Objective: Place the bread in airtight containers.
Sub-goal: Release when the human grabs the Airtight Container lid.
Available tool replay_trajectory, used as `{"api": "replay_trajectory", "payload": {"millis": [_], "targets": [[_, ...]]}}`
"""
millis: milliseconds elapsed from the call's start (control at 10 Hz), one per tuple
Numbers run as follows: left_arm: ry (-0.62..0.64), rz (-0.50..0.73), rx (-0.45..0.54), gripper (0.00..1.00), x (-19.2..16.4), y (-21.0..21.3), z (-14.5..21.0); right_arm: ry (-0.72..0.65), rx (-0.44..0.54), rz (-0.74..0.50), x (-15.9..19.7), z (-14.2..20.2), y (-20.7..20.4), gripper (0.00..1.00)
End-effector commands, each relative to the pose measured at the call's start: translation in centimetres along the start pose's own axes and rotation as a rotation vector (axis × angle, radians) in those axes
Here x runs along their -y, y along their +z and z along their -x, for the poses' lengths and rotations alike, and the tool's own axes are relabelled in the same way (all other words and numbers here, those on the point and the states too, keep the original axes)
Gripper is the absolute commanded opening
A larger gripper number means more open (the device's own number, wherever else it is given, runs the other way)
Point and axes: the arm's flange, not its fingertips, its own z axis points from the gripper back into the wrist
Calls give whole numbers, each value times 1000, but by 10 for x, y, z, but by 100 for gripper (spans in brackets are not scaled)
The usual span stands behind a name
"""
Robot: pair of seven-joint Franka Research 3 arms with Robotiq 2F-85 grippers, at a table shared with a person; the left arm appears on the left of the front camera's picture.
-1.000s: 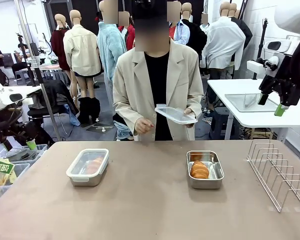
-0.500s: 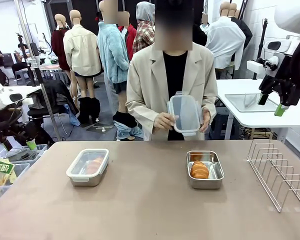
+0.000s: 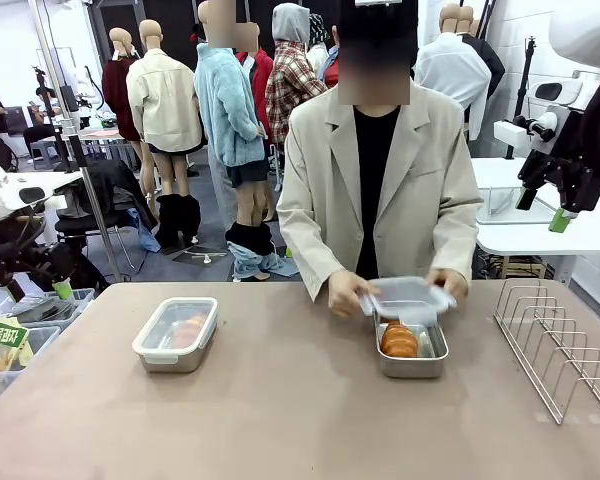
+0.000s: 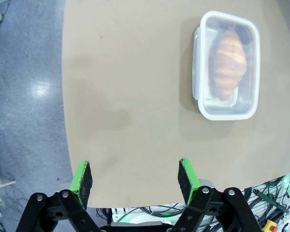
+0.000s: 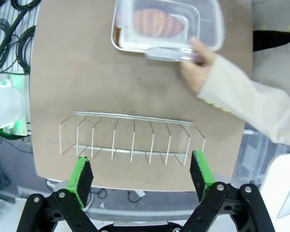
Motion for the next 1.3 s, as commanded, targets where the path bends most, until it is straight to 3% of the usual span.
{"api": "replay_trajectory", "payload": {"millis": [0, 1200], "targets": [[12, -1, 9, 92, 0, 0, -1, 7, 12, -6, -3, 0, -1, 100], [12, -1, 9, 92, 0, 0, -1, 7, 12, -6, -3, 0, -1, 100]]}}
